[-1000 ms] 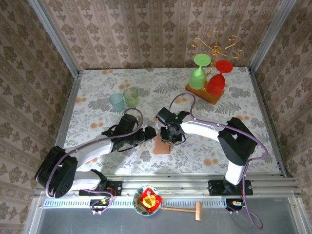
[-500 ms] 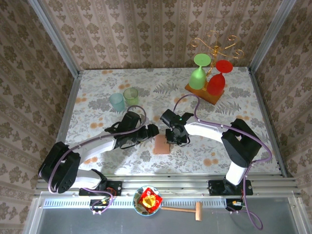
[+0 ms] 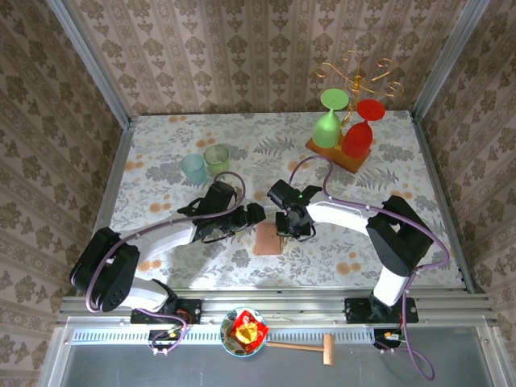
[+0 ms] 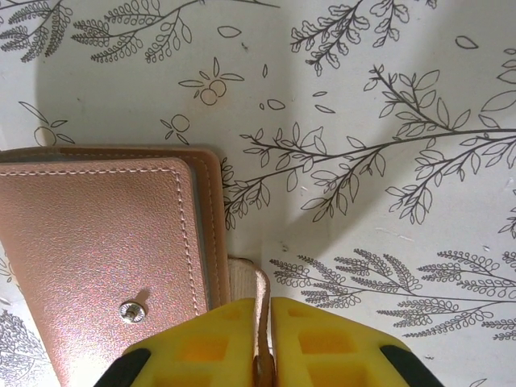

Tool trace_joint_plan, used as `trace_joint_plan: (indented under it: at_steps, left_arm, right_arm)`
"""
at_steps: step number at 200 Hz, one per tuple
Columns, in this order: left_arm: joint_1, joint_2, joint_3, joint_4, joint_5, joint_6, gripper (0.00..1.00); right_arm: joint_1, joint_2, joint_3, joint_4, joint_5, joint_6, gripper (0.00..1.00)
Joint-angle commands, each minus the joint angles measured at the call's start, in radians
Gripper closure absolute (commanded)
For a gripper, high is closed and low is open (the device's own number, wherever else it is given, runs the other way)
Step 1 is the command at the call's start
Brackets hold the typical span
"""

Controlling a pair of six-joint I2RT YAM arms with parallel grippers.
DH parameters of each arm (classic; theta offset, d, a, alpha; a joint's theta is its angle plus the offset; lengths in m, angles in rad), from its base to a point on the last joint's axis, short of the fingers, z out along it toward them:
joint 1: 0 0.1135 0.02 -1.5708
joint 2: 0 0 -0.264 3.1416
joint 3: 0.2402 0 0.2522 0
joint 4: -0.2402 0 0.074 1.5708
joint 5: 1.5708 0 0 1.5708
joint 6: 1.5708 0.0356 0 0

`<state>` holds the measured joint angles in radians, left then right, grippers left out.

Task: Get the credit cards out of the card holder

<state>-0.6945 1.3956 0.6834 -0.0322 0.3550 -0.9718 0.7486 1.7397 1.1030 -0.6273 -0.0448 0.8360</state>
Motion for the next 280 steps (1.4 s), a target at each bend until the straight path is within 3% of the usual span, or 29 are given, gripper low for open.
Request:
trace_joint_plan:
  at_steps: [1,46,102,131,204,280]
  left_arm:
    - [-0.002,0.017,0.038,0.008,0.016,0.016,0.18]
    - [0.018,0.026,0.060,0.032,0.067,0.031,0.18]
    - [0.050,-0.026,0.067,-0.057,0.030,0.096,0.17]
    - [0.089,-0.057,0.031,-0.031,0.039,0.091,0.26]
    - [0.196,-0.141,-0.014,-0.069,0.086,0.159,0.20]
    - [0.221,-0.181,-0.017,-0.097,0.147,0.250,0.18]
  right_arm:
    - [-0.004,-0.037,-0.002,-0.025,0.036,-0.014,0.89]
    - [-0.004,-0.099,0.020,-0.072,0.049,-0.025,0.92]
    - [0.000,-0.176,0.056,-0.118,0.051,-0.023,0.93]
    - [0.012,-0.190,0.082,-0.125,0.059,-0.016,0.93]
    - [0.064,-0.138,0.165,-0.120,0.066,0.000,0.93]
    - [0.122,-0.071,0.240,-0.081,0.067,0.050,0.93]
